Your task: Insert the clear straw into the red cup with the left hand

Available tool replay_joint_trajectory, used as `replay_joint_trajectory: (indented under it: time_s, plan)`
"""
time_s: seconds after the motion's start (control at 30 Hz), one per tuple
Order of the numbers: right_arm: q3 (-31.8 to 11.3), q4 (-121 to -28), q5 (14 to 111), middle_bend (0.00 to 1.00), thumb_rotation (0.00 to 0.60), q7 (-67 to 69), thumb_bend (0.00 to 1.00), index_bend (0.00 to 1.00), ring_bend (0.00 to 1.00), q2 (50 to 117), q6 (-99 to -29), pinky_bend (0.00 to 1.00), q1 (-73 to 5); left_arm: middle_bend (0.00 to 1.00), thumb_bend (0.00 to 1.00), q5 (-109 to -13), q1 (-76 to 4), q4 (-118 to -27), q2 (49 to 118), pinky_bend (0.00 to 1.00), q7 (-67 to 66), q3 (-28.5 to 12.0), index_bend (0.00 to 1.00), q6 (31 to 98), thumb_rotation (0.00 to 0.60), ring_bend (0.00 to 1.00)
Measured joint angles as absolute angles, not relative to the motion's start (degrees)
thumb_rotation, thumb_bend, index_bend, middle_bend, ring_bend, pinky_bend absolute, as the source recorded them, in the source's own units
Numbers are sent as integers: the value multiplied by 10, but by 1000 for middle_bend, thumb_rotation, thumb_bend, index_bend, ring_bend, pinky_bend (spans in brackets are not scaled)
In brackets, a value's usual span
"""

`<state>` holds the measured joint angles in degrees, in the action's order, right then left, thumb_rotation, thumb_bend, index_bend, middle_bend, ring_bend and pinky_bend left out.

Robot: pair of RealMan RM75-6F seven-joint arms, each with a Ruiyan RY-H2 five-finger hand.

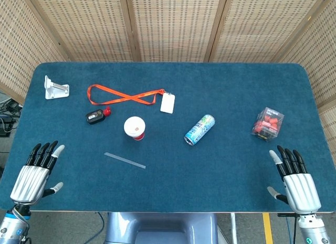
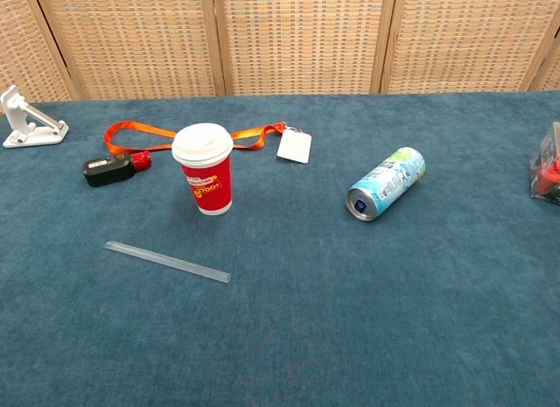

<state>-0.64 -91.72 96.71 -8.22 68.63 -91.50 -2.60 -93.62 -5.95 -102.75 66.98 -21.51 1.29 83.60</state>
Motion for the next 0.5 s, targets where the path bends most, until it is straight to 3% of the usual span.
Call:
replay_joint_trajectory:
  time_s: [0.2,0.4,0.5]
  plan:
    - [-7,-921,966,0,600,-73,19,99,0,682,-918,0,-25,0,77,-935,-71,-1031,677,0,-212,9,27,821,600,0]
    - [-7,-923,968,0,600,-67,19,99,0,680,-919,0,-24,0,121,-928,-101,-1041,682,0,-223,-3,266,781,600,0]
    - [-7,-923,968,0,600,-65,20,99,0,679,-919,0,-24,0,173,-924,-119,-1047,685,0,-232,-10,336,756,600,0]
